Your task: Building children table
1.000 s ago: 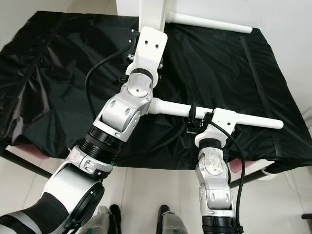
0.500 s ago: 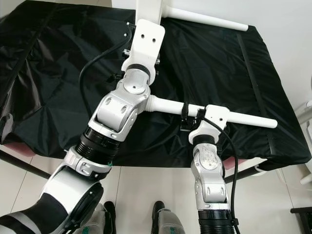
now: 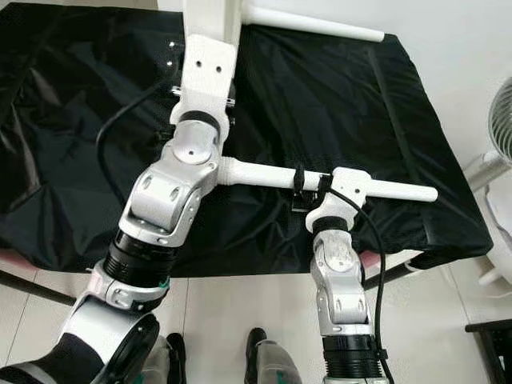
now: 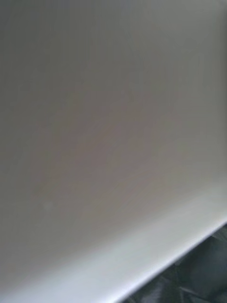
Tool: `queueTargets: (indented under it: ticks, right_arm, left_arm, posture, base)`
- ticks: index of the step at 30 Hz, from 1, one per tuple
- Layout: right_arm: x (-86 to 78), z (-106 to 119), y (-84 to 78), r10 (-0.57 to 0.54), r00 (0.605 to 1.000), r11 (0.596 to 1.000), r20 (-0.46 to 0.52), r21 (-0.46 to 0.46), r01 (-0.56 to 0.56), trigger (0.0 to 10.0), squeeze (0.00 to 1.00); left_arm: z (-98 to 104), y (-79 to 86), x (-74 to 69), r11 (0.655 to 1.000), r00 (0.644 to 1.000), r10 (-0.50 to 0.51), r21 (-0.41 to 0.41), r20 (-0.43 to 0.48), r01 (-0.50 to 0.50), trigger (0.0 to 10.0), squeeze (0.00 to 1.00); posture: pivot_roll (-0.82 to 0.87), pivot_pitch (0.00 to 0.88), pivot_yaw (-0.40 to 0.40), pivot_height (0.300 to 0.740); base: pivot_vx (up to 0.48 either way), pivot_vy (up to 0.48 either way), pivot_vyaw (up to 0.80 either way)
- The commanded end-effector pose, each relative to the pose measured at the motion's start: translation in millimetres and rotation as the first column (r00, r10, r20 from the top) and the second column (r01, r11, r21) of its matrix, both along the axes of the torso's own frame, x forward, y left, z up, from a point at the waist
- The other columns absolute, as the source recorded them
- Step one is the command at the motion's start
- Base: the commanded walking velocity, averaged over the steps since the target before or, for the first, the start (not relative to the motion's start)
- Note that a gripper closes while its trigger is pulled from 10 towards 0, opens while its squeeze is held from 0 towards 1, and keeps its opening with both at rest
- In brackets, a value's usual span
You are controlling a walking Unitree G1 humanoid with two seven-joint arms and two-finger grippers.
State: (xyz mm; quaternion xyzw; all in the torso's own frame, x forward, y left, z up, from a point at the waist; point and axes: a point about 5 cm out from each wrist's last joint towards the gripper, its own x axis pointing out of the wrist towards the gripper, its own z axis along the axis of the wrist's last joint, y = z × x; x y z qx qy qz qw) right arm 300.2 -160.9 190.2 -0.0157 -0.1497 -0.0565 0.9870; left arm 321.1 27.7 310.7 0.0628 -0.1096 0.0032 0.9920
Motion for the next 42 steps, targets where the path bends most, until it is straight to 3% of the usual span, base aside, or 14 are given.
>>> queueTargets:
  ticks: [1,10,13,23,32,33,34,42]
  right_arm:
    - [0.1,-5.1,-2.3,-0.003,1.0,1.0,-0.016,-0.002,0.003,10.0,0.0]
    - [1.7,-6.3,-0.5,0.004,1.0,1.0,-0.018,-0.002,-0.004,10.0,0.0]
    - [2.7,-7.2,2.1,0.011,1.0,1.0,-0.017,0.002,-0.011,10.0,0.0]
    - [-0.3,-8.9,0.5,-0.003,1.0,1.0,-0.014,0.005,0.003,10.0,0.0]
    - [3.2,-6.7,3.8,0.009,1.0,1.0,-0.006,0.005,-0.009,10.0,0.0]
    - [3.0,-7.2,3.4,0.007,1.0,1.0,-0.006,0.006,-0.007,10.0,0.0]
    - [2.7,-7.9,2.9,0.006,1.0,1.0,-0.007,0.007,-0.006,10.0,0.0]
    - [2.2,-7.8,2.2,0.001,1.0,1.0,-0.003,0.004,-0.001,10.0,0.0]
  left_arm:
    - [-22.2,35.5,8.1,0.962,0.957,0.273,0.013,-0.099,-0.273,0.0,0.0]
    - [-4.4,49.5,5.2,0.95,0.949,0.313,0.027,-0.044,-0.312,0.0,0.0]
    - [9.9,50.3,3.9,0.952,0.952,0.305,0.031,0.007,-0.305,0.0,0.0]
    - [0.7,72.6,-3.8,0.935,0.936,0.351,0.063,-0.024,-0.349,0.0,0.0]
    - [3.8,73.4,-3.2,0.932,0.934,0.358,0.059,-0.017,-0.357,0.0,0.0]
    - [4.1,73.2,-2.6,0.934,0.935,0.355,0.057,-0.018,-0.353,9.0,0.0]
    - [4.1,72.6,-1.6,0.937,0.938,0.347,0.053,-0.022,-0.346,10.0,0.0]
    - [0.4,65.6,1.7,0.956,0.956,0.29,0.054,-0.036,-0.288,10.0,0.0]
  posture:
    - [0.18,0.245,-0.06,0.74]
    - [0.2,0.254,-0.054,0.74]
    - [0.21,0.252,-0.047,0.74]
    - [0.19,0.242,-0.038,0.74]
    - [0.2,0.23,-0.047,0.74]
    - [0.19,0.219,-0.044,0.74]
    - [0.19,0.219,-0.044,0.74]
    - [0.18,0.209,-0.039,0.74]
  base:
    - [0.0,0.0,0.0]
    - [0.0,0.0,0.0]
    - [0.0,0.0,0.0]
    - [0.0,0.0,0.0]
    - [0.0,0.0,0.0]
    - [0.0,0.0,0.0]
    - [0.0,0.0,0.0]
    - [0.0,0.0,0.0]
